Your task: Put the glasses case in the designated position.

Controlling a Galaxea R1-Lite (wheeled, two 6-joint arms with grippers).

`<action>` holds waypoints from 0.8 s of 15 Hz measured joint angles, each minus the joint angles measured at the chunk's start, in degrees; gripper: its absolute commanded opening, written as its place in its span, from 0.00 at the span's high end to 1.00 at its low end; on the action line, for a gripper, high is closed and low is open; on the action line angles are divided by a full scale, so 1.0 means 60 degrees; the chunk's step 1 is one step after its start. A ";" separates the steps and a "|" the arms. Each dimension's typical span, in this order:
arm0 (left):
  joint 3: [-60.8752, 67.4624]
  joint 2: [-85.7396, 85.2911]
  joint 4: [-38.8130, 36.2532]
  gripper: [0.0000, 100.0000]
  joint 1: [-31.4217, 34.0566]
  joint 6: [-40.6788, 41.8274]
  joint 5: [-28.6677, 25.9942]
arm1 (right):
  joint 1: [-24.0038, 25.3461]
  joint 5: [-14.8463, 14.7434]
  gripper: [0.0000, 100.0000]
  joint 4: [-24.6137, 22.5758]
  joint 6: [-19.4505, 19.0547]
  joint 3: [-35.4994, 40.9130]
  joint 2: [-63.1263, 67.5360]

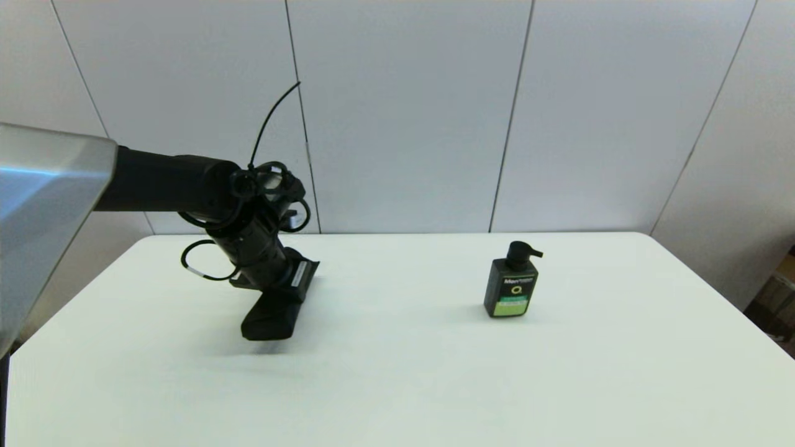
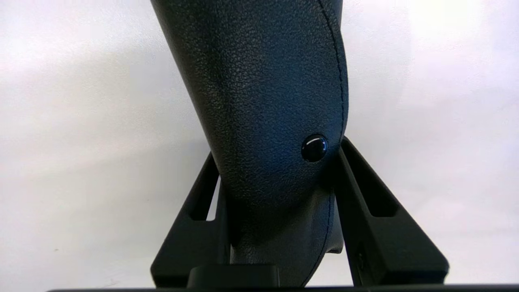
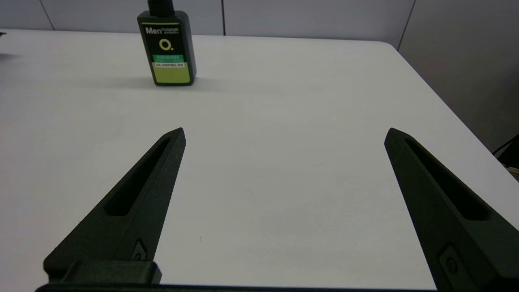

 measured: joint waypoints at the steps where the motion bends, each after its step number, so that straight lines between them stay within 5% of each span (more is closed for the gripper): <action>1: -0.0020 -0.0079 0.0004 1.00 0.0000 0.0008 0.0000 | -0.0004 0.0004 0.00 0.0000 0.0000 0.0000 0.0000; 12: -0.0258 -0.1026 0.0008 1.00 -0.0796 0.0018 -0.0002 | -0.0004 -0.0004 0.00 0.0000 0.0000 0.0000 0.0000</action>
